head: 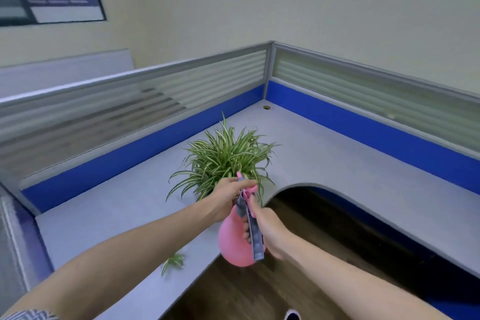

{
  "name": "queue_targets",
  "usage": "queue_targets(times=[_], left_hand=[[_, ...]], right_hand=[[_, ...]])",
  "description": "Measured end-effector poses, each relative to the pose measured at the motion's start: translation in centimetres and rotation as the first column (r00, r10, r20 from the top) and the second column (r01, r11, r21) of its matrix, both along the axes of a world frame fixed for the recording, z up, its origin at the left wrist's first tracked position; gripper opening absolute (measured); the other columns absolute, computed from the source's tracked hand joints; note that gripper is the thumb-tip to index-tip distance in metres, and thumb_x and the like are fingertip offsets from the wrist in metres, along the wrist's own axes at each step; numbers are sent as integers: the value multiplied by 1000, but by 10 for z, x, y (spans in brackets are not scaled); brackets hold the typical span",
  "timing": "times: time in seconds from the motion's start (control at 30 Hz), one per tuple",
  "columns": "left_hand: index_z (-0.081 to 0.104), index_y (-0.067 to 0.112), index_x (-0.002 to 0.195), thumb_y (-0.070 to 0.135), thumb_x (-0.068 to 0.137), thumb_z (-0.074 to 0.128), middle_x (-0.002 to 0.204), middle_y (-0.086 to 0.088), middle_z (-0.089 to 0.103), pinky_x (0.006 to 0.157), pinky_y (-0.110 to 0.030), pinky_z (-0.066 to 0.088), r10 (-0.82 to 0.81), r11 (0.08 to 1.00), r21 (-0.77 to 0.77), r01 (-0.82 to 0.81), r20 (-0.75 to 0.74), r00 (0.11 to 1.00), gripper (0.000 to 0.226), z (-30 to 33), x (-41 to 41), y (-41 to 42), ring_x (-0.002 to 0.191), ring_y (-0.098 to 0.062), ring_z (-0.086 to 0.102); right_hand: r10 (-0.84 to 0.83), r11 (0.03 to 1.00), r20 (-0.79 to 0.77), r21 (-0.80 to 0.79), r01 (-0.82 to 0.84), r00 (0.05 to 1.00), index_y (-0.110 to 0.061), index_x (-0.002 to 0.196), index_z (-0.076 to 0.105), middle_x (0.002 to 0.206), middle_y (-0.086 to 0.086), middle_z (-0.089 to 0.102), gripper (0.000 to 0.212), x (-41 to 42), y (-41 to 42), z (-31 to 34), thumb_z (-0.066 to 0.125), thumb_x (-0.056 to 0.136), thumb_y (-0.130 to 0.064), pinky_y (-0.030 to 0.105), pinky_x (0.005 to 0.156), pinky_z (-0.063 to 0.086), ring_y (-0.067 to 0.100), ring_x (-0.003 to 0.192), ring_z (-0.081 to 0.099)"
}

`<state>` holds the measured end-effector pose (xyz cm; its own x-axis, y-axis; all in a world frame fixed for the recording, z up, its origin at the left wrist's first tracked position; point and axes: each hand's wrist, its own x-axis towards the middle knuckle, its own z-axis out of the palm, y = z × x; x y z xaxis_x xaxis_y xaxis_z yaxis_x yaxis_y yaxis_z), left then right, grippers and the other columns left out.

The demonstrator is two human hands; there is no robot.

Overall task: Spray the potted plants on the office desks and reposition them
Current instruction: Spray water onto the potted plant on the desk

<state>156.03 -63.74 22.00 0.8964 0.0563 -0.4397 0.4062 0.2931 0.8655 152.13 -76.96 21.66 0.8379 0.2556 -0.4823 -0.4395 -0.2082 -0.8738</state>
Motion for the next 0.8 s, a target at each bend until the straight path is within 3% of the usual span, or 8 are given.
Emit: queue_targets(times=[0.1, 0.13, 0.23, 0.27, 0.43, 0.57, 0.7, 0.8], left_hand=[[69, -4, 115, 26, 65, 89, 97, -16, 73, 86, -36, 59, 117, 993, 13, -117, -7, 993, 62, -11, 34, -13, 89, -26, 71], [68, -3, 117, 28, 62, 90, 100, -17, 74, 89, -38, 58, 142, 990, 20, -141, -16, 990, 67, -11, 41, -17, 92, -28, 71], [65, -5, 119, 18, 82, 80, 89, -12, 72, 60, -24, 54, 202, 979, 14, -202, -50, 978, 46, -9, 59, -25, 76, -22, 68], [64, -6, 120, 16, 85, 77, 88, -11, 71, 58, -22, 52, 220, 976, 14, -219, -60, 974, 43, -9, 65, -27, 76, -20, 68], [64, -2, 113, 12, 86, 76, 102, -21, 69, 80, -33, 56, 296, 953, -28, -300, -100, 950, 33, -16, 87, -34, 92, -28, 66], [67, -1, 103, 10, 85, 76, 91, -19, 67, 86, -37, 50, 292, 953, -44, -300, -134, 947, 23, -24, 94, -34, 88, -28, 61], [67, -4, 105, 20, 68, 84, 69, -9, 66, 73, -32, 50, 277, 958, -38, -285, -146, 950, 47, -27, 96, -30, 68, -20, 60], [67, -5, 109, 20, 71, 82, 69, -8, 67, 69, -30, 51, 257, 964, -29, -263, -126, 958, 48, -28, 98, -26, 67, -19, 61]], right_hand=[[130, 991, -13, 11, -130, 991, -8, 93, 69, 55, 2, 58, 62, 51, -18, -9, 40, 101, -61, 26, 53, 49, 15, 50, 57], [167, 986, -16, 0, -167, 986, -9, 94, 69, 55, 0, 59, 60, 64, -23, -10, 39, 102, -61, 26, 54, 50, 15, 50, 57], [244, 969, -41, -23, -245, 969, -20, 100, 74, 61, -5, 68, 56, 95, -31, -15, 41, 99, -65, 29, 62, 53, 12, 55, 63], [254, 967, -52, -5, -255, 966, -21, 100, 74, 62, -5, 68, 54, 104, -33, -17, 42, 99, -65, 29, 61, 53, 12, 54, 63], [318, 948, -120, 16, -318, 941, -13, 110, 72, 52, -9, 63, 60, 135, -41, -24, 42, 100, -63, 23, 53, 50, 9, 49, 60], [328, 945, -162, 64, -322, 931, -10, 109, 70, 51, -6, 59, 60, 142, -41, -29, 39, 102, -61, 23, 50, 47, 11, 46, 55], [341, 940, -182, 70, -333, 922, -10, 102, 70, 53, -4, 58, 60, 143, -39, -31, 40, 101, -62, 25, 52, 48, 13, 51, 56], [333, 943, -182, 63, -327, 925, -7, 104, 70, 53, -3, 59, 64, 144, -37, -31, 40, 100, -63, 25, 52, 50, 14, 52, 57]])
